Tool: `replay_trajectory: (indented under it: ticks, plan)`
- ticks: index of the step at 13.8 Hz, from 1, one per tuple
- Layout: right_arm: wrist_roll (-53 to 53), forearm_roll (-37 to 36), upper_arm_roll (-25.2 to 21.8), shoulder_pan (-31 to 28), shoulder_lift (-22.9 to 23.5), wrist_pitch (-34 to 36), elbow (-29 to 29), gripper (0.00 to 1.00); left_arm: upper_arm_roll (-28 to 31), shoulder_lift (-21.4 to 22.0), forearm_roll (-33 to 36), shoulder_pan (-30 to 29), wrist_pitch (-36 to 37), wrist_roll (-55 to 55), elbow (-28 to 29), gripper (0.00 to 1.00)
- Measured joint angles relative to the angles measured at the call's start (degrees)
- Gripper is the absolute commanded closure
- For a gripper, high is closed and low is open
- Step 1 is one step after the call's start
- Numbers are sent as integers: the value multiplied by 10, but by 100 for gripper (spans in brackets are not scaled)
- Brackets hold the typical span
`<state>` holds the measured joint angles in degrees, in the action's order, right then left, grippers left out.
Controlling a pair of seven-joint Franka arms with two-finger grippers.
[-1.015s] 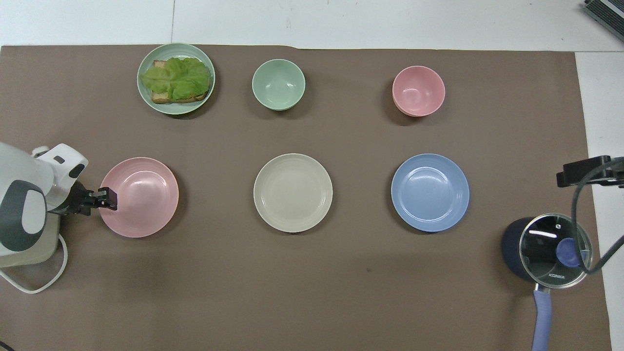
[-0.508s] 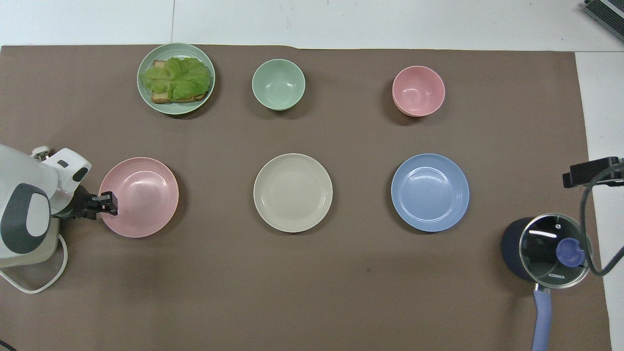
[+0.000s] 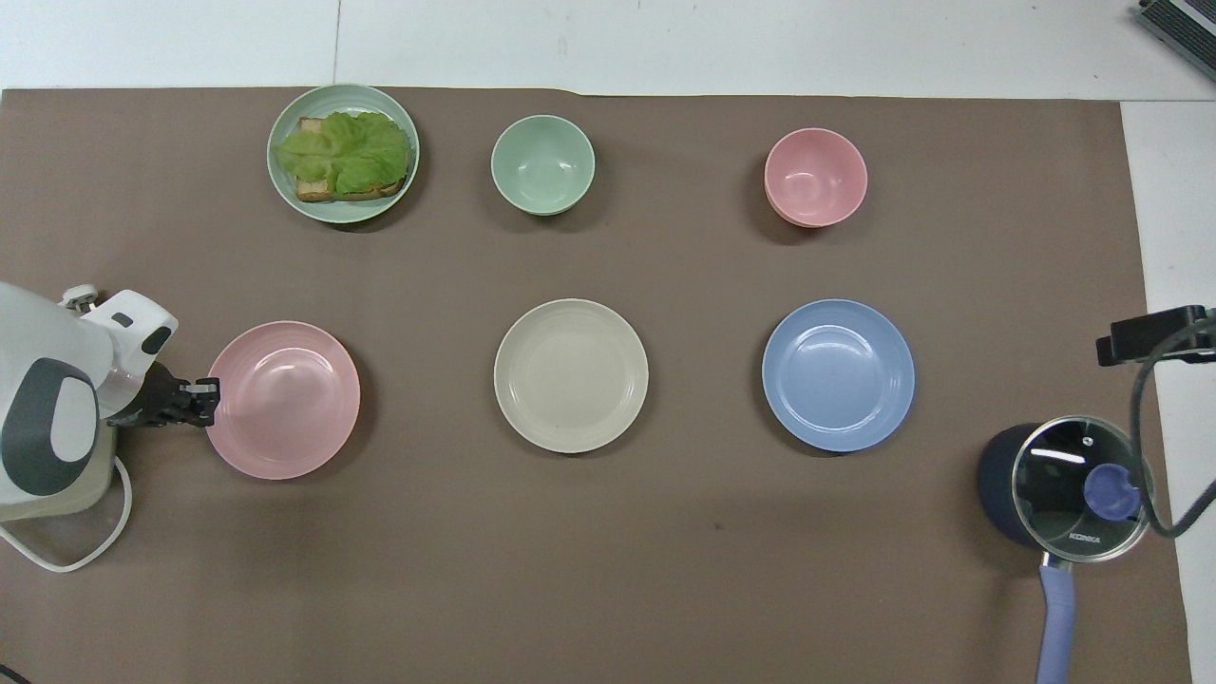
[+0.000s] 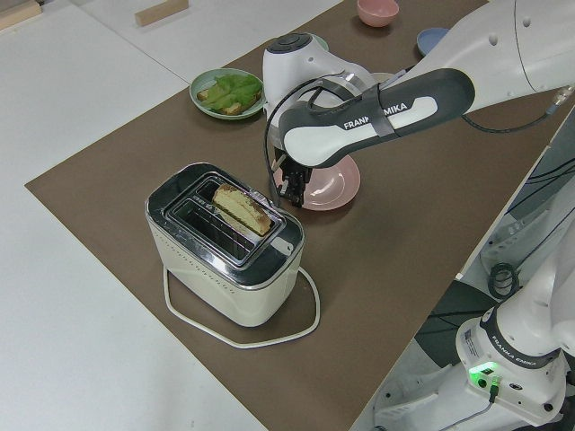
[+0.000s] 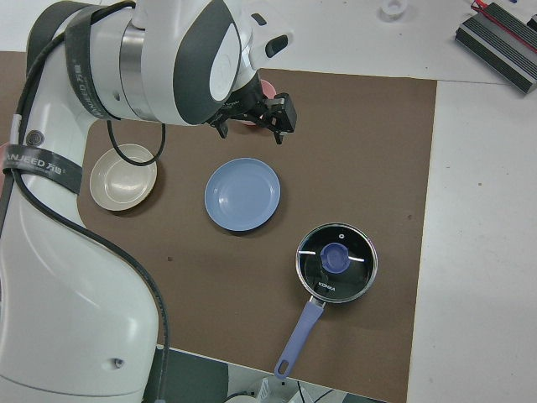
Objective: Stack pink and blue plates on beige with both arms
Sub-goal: 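Close the left gripper on the pink plate rim and lift it, then carry the pink plate with the left gripper onto the beige plate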
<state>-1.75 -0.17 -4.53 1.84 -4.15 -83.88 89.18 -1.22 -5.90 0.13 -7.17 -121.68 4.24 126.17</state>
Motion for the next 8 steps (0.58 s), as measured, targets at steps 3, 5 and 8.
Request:
replay_trajectory:
  ticks: [3, 5, 8]
  plan:
    - [0, 0, 0, 0, 0, 0, 0, 0, -3, 1, -14, 0, 50, -1, -39, 100]
    - [0, 0, 0, 0, 0, 0, 0, 0, -6, 3, -72, 1, 107, -1, -96, 100]
    - [0, 0, 0, 0, 0, 0, 0, 0, -13, 10, -112, 8, 158, 10, -146, 100]
